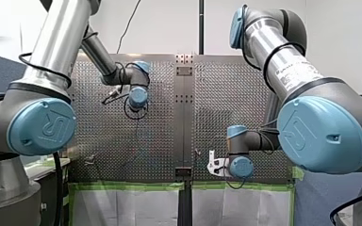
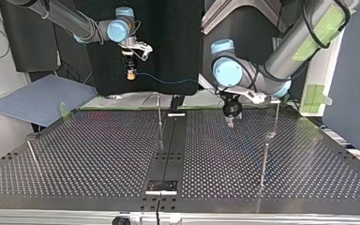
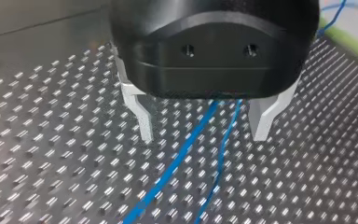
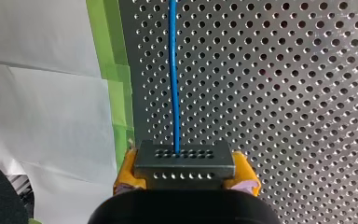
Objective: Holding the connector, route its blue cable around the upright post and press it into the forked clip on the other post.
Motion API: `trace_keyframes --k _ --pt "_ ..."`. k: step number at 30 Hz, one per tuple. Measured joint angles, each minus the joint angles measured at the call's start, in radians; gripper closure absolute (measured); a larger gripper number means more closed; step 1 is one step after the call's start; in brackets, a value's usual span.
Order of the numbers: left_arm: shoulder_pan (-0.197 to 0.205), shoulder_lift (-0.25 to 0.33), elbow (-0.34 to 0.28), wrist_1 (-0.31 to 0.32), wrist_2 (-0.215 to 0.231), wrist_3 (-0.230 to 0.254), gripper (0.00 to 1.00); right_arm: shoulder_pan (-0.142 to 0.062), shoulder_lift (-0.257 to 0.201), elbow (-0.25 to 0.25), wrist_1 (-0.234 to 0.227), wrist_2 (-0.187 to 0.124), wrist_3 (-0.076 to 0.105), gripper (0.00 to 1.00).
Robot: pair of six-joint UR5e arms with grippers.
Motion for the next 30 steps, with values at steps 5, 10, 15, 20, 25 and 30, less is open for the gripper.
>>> trace_keyframes --k 5,10,15,20,25,30 --pt "-0.008 -0.041 0.000 0.008 -0.018 0.000 0.00 0.000 0.000 0.000 0.002 -0.005 0.002 1.00" --pt "-0.008 -0.085 0.000 0.029 -0.019 -0.003 0.00 0.002 0.000 0.000 0.004 -0.007 0.004 1.00" --pt "-0.006 -0.129 0.000 0.041 -0.019 -0.006 0.00 0.003 0.000 0.000 0.004 -0.008 0.005 1.00" --pt "-0.007 -0.145 0.000 0.042 -0.016 -0.017 0.00 0.004 0.000 0.000 0.007 -0.008 0.005 1.00" --pt "-0.005 -0.162 0.002 0.044 -0.010 -0.026 0.00 0.006 0.000 0.000 0.012 -0.008 0.004 1.00" --pt "-0.009 -0.208 0.013 0.040 -0.009 -0.028 0.00 0.007 0.000 0.000 0.013 -0.008 0.004 1.00"
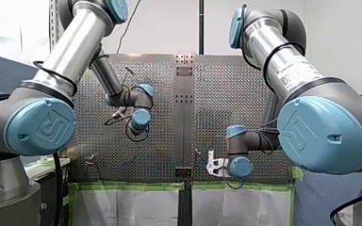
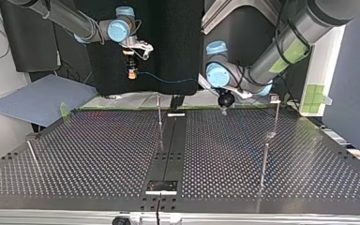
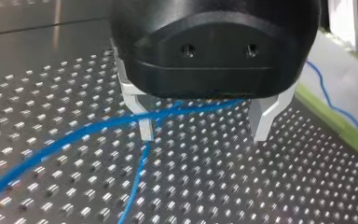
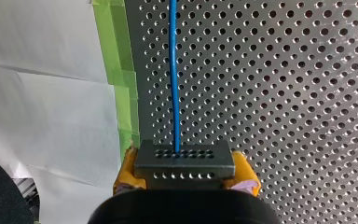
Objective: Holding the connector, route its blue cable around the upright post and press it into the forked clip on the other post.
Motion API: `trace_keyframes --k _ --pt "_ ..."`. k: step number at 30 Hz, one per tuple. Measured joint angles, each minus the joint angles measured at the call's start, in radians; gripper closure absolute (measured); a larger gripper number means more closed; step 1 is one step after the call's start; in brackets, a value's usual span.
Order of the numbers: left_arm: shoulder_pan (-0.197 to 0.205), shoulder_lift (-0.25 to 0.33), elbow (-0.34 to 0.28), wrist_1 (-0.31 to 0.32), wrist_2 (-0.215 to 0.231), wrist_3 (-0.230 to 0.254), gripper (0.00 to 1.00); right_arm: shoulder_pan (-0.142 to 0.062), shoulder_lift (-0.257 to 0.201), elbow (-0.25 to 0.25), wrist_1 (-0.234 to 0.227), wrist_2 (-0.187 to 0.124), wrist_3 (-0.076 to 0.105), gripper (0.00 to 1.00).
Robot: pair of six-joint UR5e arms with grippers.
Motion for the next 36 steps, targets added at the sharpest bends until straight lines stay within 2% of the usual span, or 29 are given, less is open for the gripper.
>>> trace_keyframes --k 11,20,27,36 --pt "-0.001 -0.091 0.002 0.004 0.010 -0.055 0.00 0.003 0.000 0.000 0.002 0.000 -0.001 1.00" --pt "0.003 -0.097 0.003 0.042 0.039 -0.090 0.00 0.005 0.000 0.000 0.002 0.000 -0.001 1.00" --pt "0.003 -0.098 0.002 0.050 0.087 -0.148 0.00 0.005 0.000 0.000 0.002 0.000 -0.001 1.00" --pt "0.003 -0.098 0.002 0.014 0.083 -0.231 0.00 0.005 0.000 0.000 0.002 0.000 0.000 1.00"
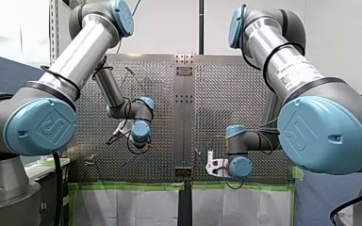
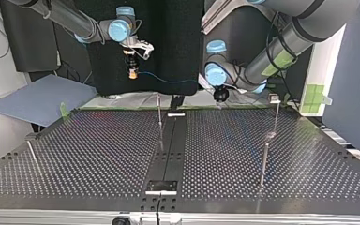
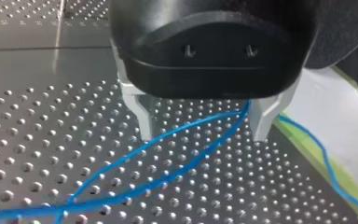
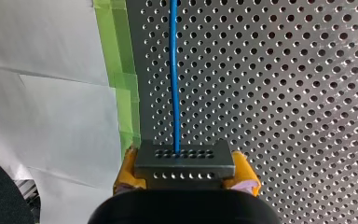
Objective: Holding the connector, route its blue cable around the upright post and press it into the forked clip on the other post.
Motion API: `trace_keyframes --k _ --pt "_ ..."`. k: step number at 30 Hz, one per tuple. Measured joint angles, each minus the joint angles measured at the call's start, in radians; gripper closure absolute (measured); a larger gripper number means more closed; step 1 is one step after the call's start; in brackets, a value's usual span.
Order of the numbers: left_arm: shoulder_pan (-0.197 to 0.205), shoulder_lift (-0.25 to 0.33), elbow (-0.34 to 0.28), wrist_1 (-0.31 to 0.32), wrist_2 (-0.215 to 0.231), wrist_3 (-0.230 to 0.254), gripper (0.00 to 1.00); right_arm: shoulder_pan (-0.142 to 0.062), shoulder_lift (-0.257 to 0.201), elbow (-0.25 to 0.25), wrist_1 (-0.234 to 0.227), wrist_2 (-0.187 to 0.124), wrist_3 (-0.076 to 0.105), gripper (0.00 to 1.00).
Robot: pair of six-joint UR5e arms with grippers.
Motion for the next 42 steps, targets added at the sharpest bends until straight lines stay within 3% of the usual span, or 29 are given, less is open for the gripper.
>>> trace_keyframes --k 8,16,29,42 --pt "-0.004 -0.010 0.001 -0.020 -0.007 -0.054 0.00 0.000 0.000 0.000 -0.002 0.000 0.000 1.00" --pt "-0.004 -0.080 0.005 -0.022 -0.019 -0.066 0.00 0.001 0.000 0.000 -0.005 0.000 0.001 1.00" --pt "-0.008 -0.107 0.006 -0.006 0.050 -0.128 0.00 0.001 0.000 0.000 -0.006 0.000 0.002 1.00" --pt "-0.051 -0.107 0.003 -0.052 0.119 -0.231 0.00 -0.003 0.000 0.000 -0.015 -0.001 0.003 1.00"
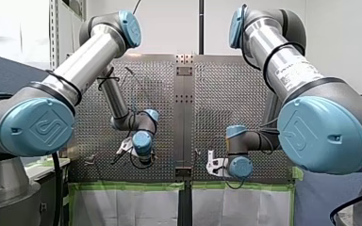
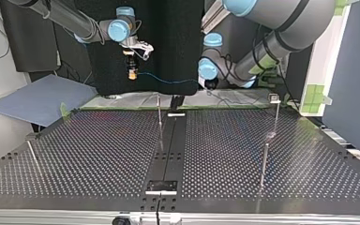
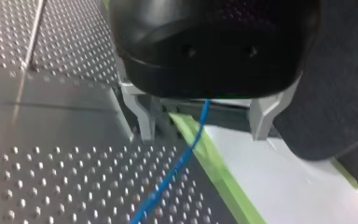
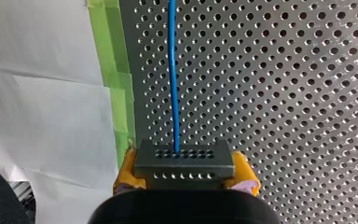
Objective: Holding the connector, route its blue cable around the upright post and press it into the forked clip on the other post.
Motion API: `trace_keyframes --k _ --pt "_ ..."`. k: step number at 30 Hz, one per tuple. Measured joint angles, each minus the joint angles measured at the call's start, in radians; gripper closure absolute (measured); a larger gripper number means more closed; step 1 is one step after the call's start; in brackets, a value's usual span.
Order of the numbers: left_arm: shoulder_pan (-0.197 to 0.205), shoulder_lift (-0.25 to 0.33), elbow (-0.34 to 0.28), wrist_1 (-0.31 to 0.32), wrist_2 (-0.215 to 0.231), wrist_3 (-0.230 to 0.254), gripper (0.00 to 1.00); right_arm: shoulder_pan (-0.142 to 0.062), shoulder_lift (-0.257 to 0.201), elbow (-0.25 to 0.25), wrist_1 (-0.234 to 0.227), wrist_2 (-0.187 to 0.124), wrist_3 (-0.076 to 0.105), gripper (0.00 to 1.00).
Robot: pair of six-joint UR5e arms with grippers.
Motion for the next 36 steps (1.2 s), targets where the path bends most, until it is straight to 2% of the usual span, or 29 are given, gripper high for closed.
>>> trace_keyframes --k 9,23,29,36 --pt "-0.028 0.000 0.000 0.014 0.081 -0.083 0.00 -0.002 0.000 0.000 -0.005 -0.007 0.001 1.00" --pt "-0.066 0.001 0.000 -0.056 0.215 -0.218 0.00 -0.006 0.000 -0.017 -0.001 -0.032 0.001 1.00" --pt "-0.079 0.000 0.000 -0.041 0.272 -0.278 0.00 -0.006 0.000 -0.018 0.004 -0.038 -0.003 1.00" --pt "-0.094 0.000 0.000 0.017 0.320 -0.345 0.00 -0.006 0.000 -0.018 0.012 -0.043 -0.006 1.00"
